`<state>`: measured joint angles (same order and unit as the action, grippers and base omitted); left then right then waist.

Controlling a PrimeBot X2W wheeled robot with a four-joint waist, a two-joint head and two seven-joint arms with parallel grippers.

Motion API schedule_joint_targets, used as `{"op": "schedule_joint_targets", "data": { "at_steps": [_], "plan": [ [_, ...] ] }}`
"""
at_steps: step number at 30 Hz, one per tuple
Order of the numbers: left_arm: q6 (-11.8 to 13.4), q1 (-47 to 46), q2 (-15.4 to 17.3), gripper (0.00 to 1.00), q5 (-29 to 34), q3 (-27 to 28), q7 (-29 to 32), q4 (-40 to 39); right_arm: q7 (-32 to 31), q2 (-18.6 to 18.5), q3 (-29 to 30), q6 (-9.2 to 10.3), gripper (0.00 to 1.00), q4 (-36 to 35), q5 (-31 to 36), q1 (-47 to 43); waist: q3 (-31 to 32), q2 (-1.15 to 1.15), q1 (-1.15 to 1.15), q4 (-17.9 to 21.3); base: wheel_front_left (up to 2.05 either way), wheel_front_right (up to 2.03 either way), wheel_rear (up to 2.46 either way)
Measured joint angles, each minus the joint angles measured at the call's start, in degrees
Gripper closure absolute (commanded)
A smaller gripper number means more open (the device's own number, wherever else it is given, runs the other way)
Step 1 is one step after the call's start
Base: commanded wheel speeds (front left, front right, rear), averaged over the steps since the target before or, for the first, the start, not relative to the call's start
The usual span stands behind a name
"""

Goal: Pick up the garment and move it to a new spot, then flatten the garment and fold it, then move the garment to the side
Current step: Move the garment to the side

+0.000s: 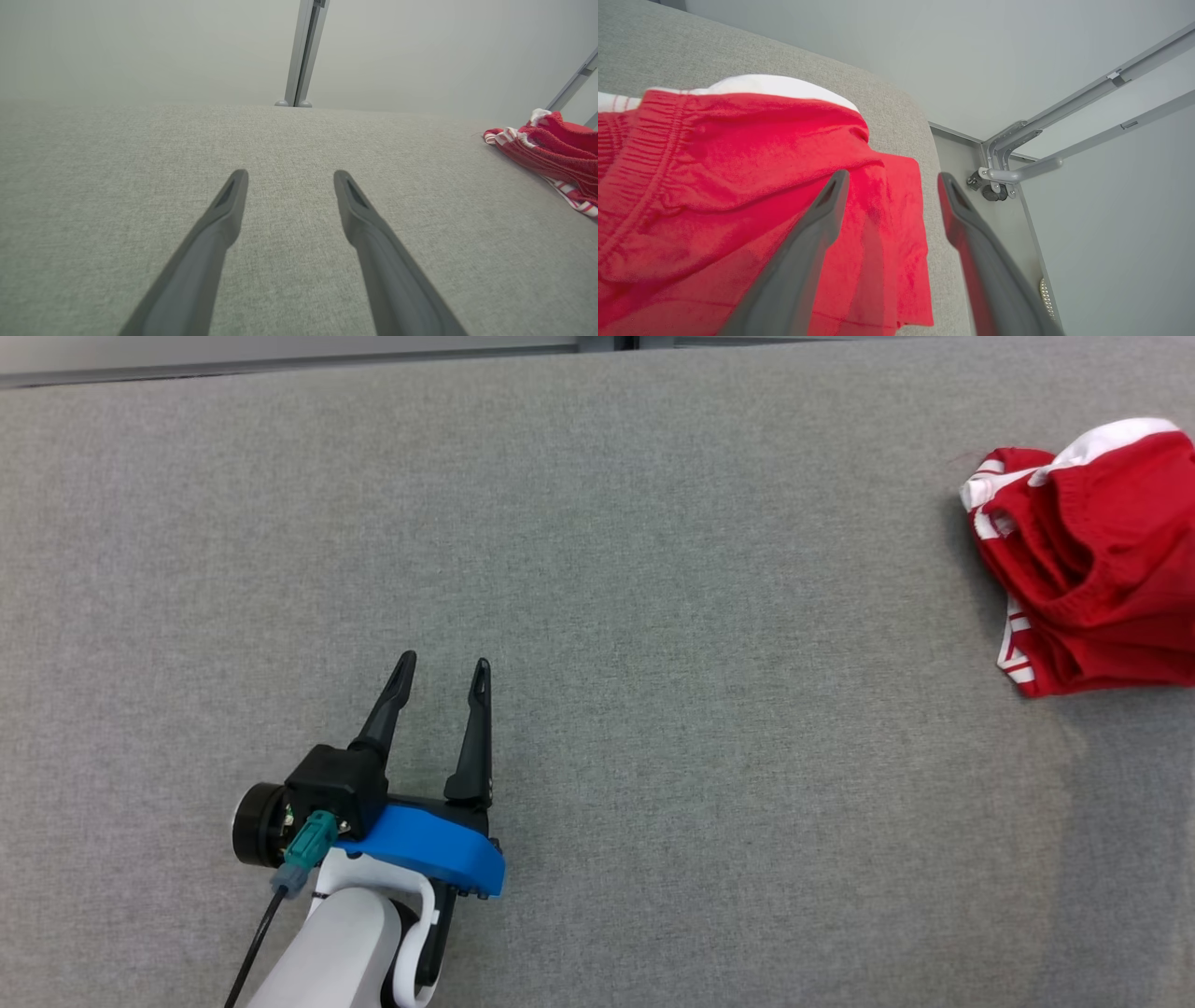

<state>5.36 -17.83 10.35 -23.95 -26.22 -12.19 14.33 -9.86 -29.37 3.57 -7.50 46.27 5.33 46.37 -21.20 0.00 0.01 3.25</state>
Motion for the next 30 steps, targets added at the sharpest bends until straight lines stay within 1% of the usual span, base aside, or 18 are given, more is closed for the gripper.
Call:
{"op": "schedule_joint_targets", "data": {
  "at_steps": [5,11,12,16,24,30],
  "plan": [
    [0.18,-0.05,0.20,0.00,-0.18,0.12,0.00,0.08,2.13,2.86,3.13,0.00,0.00,0.02,1.46,-0.11,1.93,0.00,0.00,0.53,0.00,0.00,0.00],
    [0.20,-1.37,0.66,0.00,-0.87,1.41,-0.30,0.88,6.12,5.79,3.38,0.01,0.00,-1.00,0.34,-0.19,5.80,0.00,-0.01,0.66,0.00,0.00,0.00],
    [0.20,-1.45,0.71,0.00,-1.43,1.79,-0.37,1.70,6.73,7.39,3.01,0.01,0.00,-1.77,-0.26,-0.18,7.33,0.00,-0.02,0.63,0.00,0.00,0.00],
    [0.23,-1.89,1.01,0.00,-2.41,3.08,-0.79,3.76,8.33,11.07,2.58,0.00,0.00,-4.17,-1.22,-0.61,10.56,-0.01,-0.01,0.37,0.00,0.00,0.00],
    [0.42,-0.08,1.29,0.00,-4.33,4.54,-1.37,7.79,12.06,16.50,2.27,0.00,0.00,-7.60,-6.69,-6.86,16.37,-0.01,-0.02,-0.63,0.00,0.00,0.00],
    [0.44,2.40,1.49,0.00,-5.48,5.11,-1.79,9.35,14.81,20.09,1.18,0.01,0.00,-11.20,-9.04,-13.75,19.00,-0.01,-0.02,-2.50,0.00,0.00,0.00]
  ]
}}
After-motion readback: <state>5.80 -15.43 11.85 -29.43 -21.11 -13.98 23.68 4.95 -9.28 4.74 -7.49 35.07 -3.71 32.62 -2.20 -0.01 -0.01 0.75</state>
